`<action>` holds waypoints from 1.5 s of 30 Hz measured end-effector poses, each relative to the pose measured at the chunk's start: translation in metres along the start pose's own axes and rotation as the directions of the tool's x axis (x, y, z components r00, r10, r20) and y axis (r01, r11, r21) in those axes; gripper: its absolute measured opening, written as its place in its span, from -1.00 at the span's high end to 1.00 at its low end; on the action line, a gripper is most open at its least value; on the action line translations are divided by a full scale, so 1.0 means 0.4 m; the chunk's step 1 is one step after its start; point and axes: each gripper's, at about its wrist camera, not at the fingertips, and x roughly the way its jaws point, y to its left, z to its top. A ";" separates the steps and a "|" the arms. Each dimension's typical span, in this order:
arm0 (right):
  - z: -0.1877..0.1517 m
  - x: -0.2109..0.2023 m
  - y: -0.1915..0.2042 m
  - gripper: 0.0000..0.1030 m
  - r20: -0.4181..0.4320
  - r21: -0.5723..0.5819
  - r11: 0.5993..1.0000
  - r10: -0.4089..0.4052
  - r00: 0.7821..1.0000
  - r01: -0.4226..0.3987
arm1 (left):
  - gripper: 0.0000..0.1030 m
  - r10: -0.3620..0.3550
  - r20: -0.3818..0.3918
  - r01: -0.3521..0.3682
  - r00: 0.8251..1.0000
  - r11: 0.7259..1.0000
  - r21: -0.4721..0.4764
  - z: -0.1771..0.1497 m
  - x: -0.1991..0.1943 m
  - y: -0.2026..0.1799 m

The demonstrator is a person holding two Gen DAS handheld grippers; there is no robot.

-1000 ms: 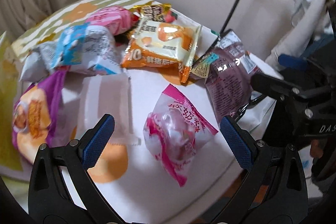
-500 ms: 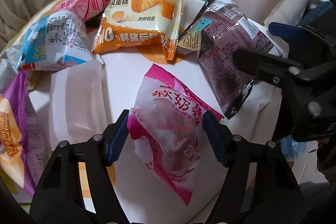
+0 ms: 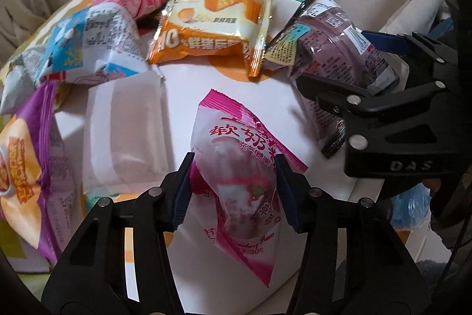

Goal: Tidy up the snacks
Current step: 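Grasp the pink milk-candy bag with the left gripper while the right grasps the purple-brown bag, then carry both bags into the green box and open both grippers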

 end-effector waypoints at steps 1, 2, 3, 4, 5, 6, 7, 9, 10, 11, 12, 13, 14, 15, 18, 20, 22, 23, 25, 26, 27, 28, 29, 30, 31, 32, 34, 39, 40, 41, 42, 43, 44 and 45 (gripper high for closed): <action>0.002 0.003 0.003 -0.99 -0.002 -0.006 1.000 -0.001 1.000 0.001 | 0.05 0.001 0.000 -0.001 1.000 1.000 -0.003 -0.003 -0.003 0.002; 0.005 0.008 0.007 -0.99 -0.005 -0.014 1.000 -0.005 1.000 0.005 | 0.05 0.002 0.000 -0.002 1.000 1.000 -0.007 -0.003 -0.003 0.008; 0.008 0.012 0.010 -0.99 -0.010 -0.023 1.000 -0.009 1.000 0.009 | 0.05 0.001 0.001 -0.001 1.000 1.000 -0.010 -0.005 -0.004 0.012; 0.011 0.017 0.013 -0.98 -0.014 -0.030 0.999 -0.015 1.000 0.015 | 0.05 0.000 0.003 0.000 1.000 1.000 -0.014 -0.008 -0.007 0.014; 0.013 0.022 0.016 -0.98 -0.016 -0.033 0.999 -0.021 1.000 0.020 | 0.05 0.003 0.006 -0.002 1.000 1.000 -0.018 -0.010 -0.011 0.016; 0.015 0.027 0.018 -0.97 -0.019 -0.038 0.999 -0.030 0.999 0.029 | 0.05 0.004 0.009 -0.004 1.000 1.000 -0.020 -0.018 -0.017 0.011; 0.014 0.030 0.020 -0.92 -0.020 -0.042 0.998 -0.039 0.999 0.038 | 0.05 0.008 0.012 -0.008 1.000 1.000 -0.022 -0.017 -0.018 0.012; 0.013 0.033 0.023 -0.75 -0.027 -0.057 0.997 -0.063 0.998 0.061 | 0.05 0.011 0.016 -0.011 1.000 1.000 -0.029 -0.018 -0.023 0.011; 0.013 0.033 0.023 -0.54 -0.029 -0.069 0.994 -0.081 0.996 0.079 | 0.05 0.011 0.017 -0.010 1.000 0.999 -0.034 -0.019 -0.025 0.012; 0.013 0.030 0.022 -0.43 -0.029 -0.076 0.993 -0.090 0.996 0.088 | 0.05 0.012 0.019 -0.011 1.000 0.999 -0.039 -0.022 -0.029 0.010; 0.013 0.028 0.019 -0.37 -0.030 -0.076 0.993 -0.093 0.995 0.090 | 0.06 0.013 0.022 -0.012 1.000 0.999 -0.042 -0.022 -0.034 0.009; 0.012 0.024 0.014 -0.24 -0.032 -0.071 0.994 -0.087 0.996 0.084 | 0.06 0.014 0.025 -0.013 1.000 0.999 -0.045 -0.021 -0.040 0.007; 0.012 0.021 0.010 -0.12 -0.036 -0.064 0.995 -0.074 0.997 0.072 | 0.06 0.016 0.030 -0.015 0.999 0.999 -0.047 -0.024 -0.048 0.007; 0.012 0.017 0.006 -0.09 -0.040 -0.057 0.997 -0.056 0.998 0.054 | 0.06 0.020 0.035 -0.018 0.999 0.999 -0.049 -0.019 -0.054 0.007; 0.010 -0.004 0.000 -0.02 -0.033 -0.043 0.998 -0.042 0.999 0.040 | 0.06 0.028 0.054 -0.025 0.998 0.998 -0.056 -0.004 -0.073 0.004; 0.009 -0.019 -0.007 -0.01 -0.025 -0.035 0.999 -0.039 0.999 0.038 | 0.06 0.033 0.066 -0.029 0.997 0.998 -0.063 -0.004 -0.088 -0.001; 0.013 -0.042 -0.018 -0.01 -0.016 -0.017 1.000 -0.024 1.000 0.024 | 0.06 0.039 0.083 -0.032 0.996 0.996 -0.078 0.000 -0.115 -0.004; 0.014 -0.053 -0.024 -0.01 -0.009 -0.010 1.000 -0.018 1.000 0.018 | 0.06 0.041 0.091 -0.033 0.995 0.996 -0.085 0.002 -0.126 -0.007; 0.020 -0.086 -0.032 -0.01 0.009 -0.007 1.000 -0.013 1.000 0.013 | 0.06 0.047 0.112 -0.035 0.993 0.994 -0.106 0.009 -0.159 -0.008; 0.024 -0.099 -0.037 -0.01 0.015 -0.008 1.000 -0.012 1.000 0.012 | 0.06 0.051 0.123 -0.036 0.991 0.993 -0.116 0.012 -0.176 -0.008; 0.030 -0.116 -0.041 -0.01 0.027 -0.005 1.000 -0.008 1.000 0.008 | 0.06 0.054 0.133 -0.038 0.990 0.991 -0.126 0.018 -0.193 -0.012; 0.037 -0.135 -0.045 -0.01 0.039 -0.002 1.000 0.001 0.999 -0.001 | 0.06 0.061 0.147 -0.041 0.987 0.990 -0.138 0.023 -0.216 -0.012; 0.045 -0.149 -0.048 -0.01 0.048 -0.002 1.000 0.007 0.999 -0.007 | 0.06 0.068 0.157 -0.045 0.985 0.988 -0.145 0.027 -0.234 -0.014; 0.053 -0.167 -0.048 -0.01 0.060 -0.004 1.000 0.011 0.998 -0.011 | 0.06 0.078 0.170 -0.052 0.982 0.987 -0.152 0.033 -0.258 -0.015; 0.066 -0.191 -0.048 -0.01 0.078 -0.007 1.000 0.017 0.997 -0.017 | 0.06 0.092 0.184 -0.063 0.979 0.985 -0.160 0.037 -0.285 -0.013; 0.076 -0.204 -0.045 -0.01 0.085 -0.009 1.000 0.023 0.996 -0.022 | 0.06 0.108 0.197 -0.075 0.974 0.982 -0.171 0.041 -0.312 -0.007; 0.102 -0.241 -0.039 -0.01 0.112 -0.006 0.999 0.050 0.992 -0.050 | 0.06 0.132 0.219 -0.089 0.967 0.977 -0.195 0.048 -0.358 0.004; 0.163 -0.316 0.007 -0.01 0.170 -0.041 0.993 0.118 0.978 -0.113 | 0.06 0.224 0.270 -0.150 0.936 0.951 -0.270 0.044 -0.476 0.062; 0.181 -0.332 0.028 -0.01 0.188 -0.056 0.990 0.138 0.972 -0.130 | 0.06 0.238 0.277 -0.157 0.931 0.946 -0.283 0.038 -0.496 0.074; 0.189 -0.340 0.041 -0.01 0.197 -0.065 0.988 0.148 0.969 -0.138 | 0.06 0.252 0.283 -0.165 0.925 0.941 -0.297 0.034 -0.516 0.090; 0.203 -0.352 0.062 -0.01 0.208 -0.079 0.985 0.164 0.964 -0.151 | 0.06 0.270 0.287 -0.176 0.919 0.933 -0.314 0.029 -0.538 0.112; 0.218 -0.360 0.088 -0.01 0.219 -0.096 0.982 0.183 0.959 -0.165 | 0.06 0.289 0.290 -0.188 0.912 0.924 -0.332 0.023 -0.559 0.136; 0.228 -0.367 0.110 -0.01 0.228 -0.109 0.978 0.198 0.953 -0.177 | 0.06 0.305 0.291 -0.197 0.907 0.918 -0.345 0.018 -0.577 0.155; 0.242 -0.371 0.137 -0.01 0.236 -0.124 0.974 0.217 0.947 -0.192 | 0.06 0.326 0.293 -0.212 0.899 0.908 -0.362 0.010 -0.600 0.187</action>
